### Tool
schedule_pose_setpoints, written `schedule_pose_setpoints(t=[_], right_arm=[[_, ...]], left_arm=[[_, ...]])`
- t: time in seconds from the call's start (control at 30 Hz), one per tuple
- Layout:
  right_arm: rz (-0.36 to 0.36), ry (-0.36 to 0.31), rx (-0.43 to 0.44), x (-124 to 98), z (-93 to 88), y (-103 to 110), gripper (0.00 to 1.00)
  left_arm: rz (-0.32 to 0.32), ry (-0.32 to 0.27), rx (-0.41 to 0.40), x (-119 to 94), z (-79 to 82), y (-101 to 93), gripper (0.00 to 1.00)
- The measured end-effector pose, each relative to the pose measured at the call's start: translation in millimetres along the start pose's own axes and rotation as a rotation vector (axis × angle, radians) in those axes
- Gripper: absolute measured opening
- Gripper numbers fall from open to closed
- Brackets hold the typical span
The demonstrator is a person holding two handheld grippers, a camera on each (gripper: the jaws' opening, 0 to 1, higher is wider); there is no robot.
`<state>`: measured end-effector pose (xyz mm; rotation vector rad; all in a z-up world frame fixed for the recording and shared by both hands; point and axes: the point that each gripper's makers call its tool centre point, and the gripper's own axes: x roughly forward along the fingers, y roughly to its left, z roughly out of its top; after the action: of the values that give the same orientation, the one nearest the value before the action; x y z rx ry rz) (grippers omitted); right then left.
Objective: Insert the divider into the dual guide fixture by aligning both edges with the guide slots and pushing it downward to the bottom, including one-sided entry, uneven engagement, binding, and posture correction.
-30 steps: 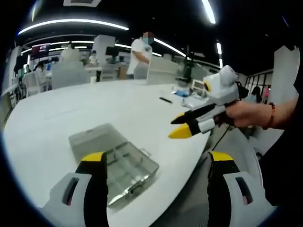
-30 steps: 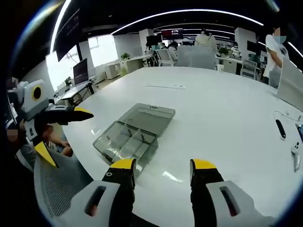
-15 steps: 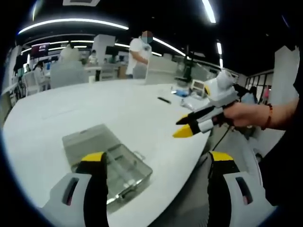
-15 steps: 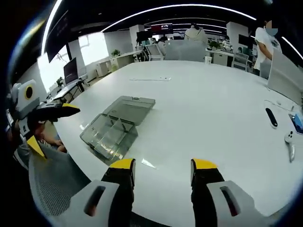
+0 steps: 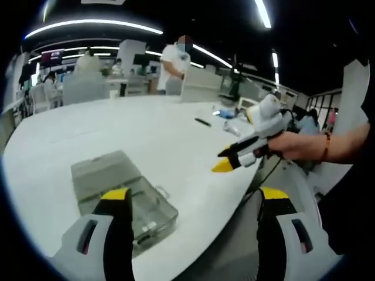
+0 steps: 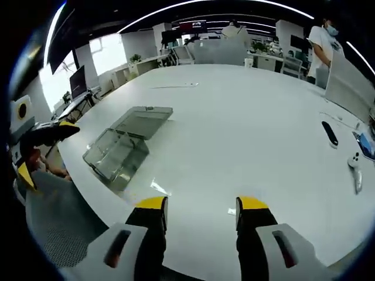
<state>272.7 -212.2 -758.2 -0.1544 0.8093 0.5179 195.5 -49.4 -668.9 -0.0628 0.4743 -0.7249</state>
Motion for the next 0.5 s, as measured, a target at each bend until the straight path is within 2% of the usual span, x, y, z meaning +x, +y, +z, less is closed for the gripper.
schedule_pose_setpoints(t=[0.13,0.5], right_arm=[[-0.019,0.016,0.017,5.5,-6.3,-14.8,0.43],[-0.047,0.052,0.013,17.5,-16.2,-37.3,0.42]], left_arm=[[0.005,0.002,-0.002,2.9,0.8,-1.5,0.86],[0.021,0.019,-0.018,6.5,-3.0,-3.0,0.85]])
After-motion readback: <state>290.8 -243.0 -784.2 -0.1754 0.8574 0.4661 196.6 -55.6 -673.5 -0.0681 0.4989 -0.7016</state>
